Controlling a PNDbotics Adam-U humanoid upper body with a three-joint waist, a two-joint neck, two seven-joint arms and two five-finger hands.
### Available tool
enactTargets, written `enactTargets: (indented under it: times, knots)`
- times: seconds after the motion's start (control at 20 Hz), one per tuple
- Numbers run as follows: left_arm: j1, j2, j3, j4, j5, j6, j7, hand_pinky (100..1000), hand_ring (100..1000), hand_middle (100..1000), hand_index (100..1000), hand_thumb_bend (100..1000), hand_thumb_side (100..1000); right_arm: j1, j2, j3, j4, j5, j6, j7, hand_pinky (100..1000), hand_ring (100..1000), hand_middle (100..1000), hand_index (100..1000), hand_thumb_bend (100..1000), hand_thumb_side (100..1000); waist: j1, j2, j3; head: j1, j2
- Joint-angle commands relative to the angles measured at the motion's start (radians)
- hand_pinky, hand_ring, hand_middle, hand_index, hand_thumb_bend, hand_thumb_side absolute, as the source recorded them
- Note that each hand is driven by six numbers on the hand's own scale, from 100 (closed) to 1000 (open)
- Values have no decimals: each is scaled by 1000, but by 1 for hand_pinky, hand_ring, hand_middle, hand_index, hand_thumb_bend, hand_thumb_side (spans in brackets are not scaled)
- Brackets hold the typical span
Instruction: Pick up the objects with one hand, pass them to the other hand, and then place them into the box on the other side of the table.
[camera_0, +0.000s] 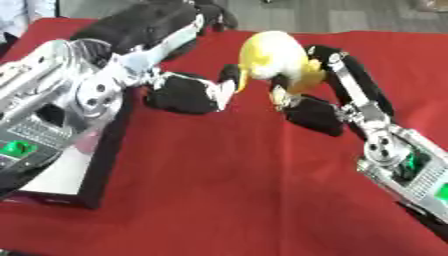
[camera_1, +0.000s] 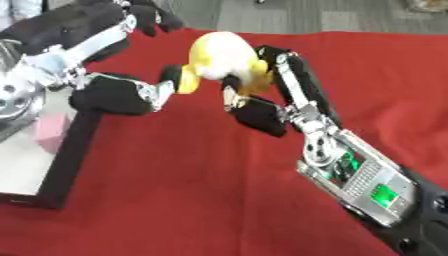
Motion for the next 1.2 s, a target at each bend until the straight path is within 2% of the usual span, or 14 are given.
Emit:
enactTargets:
  times: [0.05,0.15,0.4,0.6,0.65,0.75,0.85,0.95,1.2]
  knots:
    - [-13,26,6,-7,-5,7,-33,977,811,794,901,100,725,-14,-22,-10,-15,-3,32,-44,734,653,568,529,100,222,0,-3,-1,-3,-15]
    - [-14,22,8,-7,-13,4,-47,983,812,791,901,100,795,-15,-23,-9,-15,3,28,-41,734,653,567,529,100,209,0,-2,-1,-3,-16]
    - [-16,13,13,-7,-18,10,-67,996,814,792,905,100,836,-16,-20,-5,-15,20,19,-23,734,652,566,528,100,202,-1,0,-2,-6,-19]
    - [-20,2,14,-7,-19,18,-72,999,815,793,909,100,836,-19,-16,-2,-15,33,5,-3,734,652,566,528,100,193,-3,2,-3,-4,-22]
    - [-21,1,13,-7,-20,19,-74,999,816,794,910,100,836,-20,-16,-2,-15,38,0,2,735,652,566,528,100,220,-3,3,-3,-3,-22]
    - [-20,-1,12,-7,-25,20,-81,1000,818,795,913,100,779,-20,-16,-1,-15,47,-9,10,735,652,566,528,100,287,-4,3,-3,-2,-23]
    - [-21,-3,13,-7,-30,21,-88,1000,818,793,914,100,721,-20,-15,0,-15,56,-19,20,737,653,566,529,100,312,-5,2,-3,-2,-24]
    - [-22,-7,16,-7,-34,25,-91,1000,817,791,916,100,700,-21,-14,2,-15,66,-28,32,737,652,566,529,100,333,-7,2,-3,-1,-23]
    - [-27,-15,10,-7,-30,12,-109,1000,822,789,918,100,783,-22,-14,1,-15,84,-37,56,738,652,566,529,100,336,-8,2,-3,-6,-20]
